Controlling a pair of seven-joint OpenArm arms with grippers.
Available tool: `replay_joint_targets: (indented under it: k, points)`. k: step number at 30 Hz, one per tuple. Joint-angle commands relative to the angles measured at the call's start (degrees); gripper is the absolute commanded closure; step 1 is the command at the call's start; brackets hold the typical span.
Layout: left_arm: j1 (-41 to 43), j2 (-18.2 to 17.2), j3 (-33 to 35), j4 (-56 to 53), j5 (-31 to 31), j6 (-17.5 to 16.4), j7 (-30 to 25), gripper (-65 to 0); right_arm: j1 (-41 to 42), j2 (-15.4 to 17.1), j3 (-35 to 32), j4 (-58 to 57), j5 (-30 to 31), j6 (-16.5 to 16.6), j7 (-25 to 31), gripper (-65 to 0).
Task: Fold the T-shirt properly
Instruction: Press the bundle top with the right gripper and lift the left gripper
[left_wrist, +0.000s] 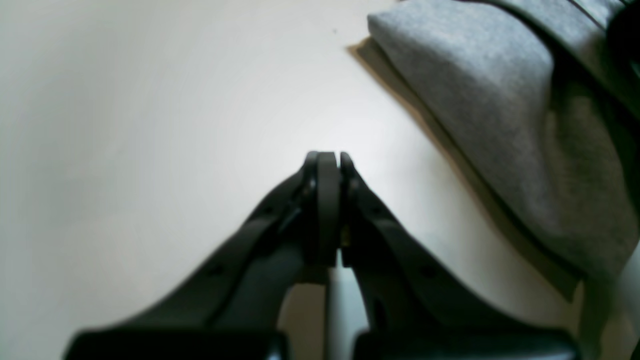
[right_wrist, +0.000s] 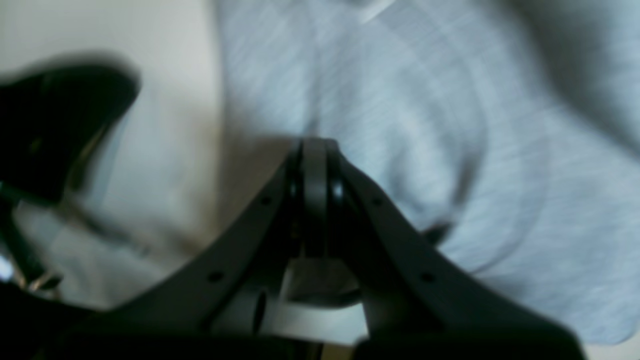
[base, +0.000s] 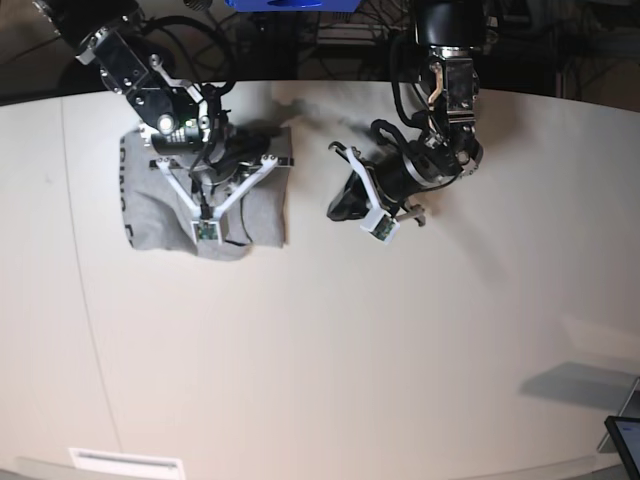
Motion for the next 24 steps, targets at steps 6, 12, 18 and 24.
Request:
replay_joint_targets:
  k: [6, 12, 18, 24]
  points:
    - [2.42, -1.64, -0.46, -1.72, 9.64, 2.54, 11.66, 0.0, 0.57, 0.43, -1.27, 0.84, -1.21, -0.32, -1.80, -10.3]
    - [2.33, -1.02, 0.06, -1.72, 9.55, 2.54, 11.66, 0.0, 4.61, -1.24, -7.24, 0.49, -1.30, -0.32, -12.17, -20.0]
    - [2.42, -0.06, 0.06, -1.37, 9.55, 2.54, 11.66, 0.0, 5.05, -1.24, -8.74, -0.39, -1.21, -0.32, -12.08, -20.2]
    - [5.58, -0.15, -0.73, 7.25, 4.71, 2.54, 11.66, 0.0, 6.98, -1.06, -9.18, 0.93, -1.03, -0.32, -11.29, -20.3]
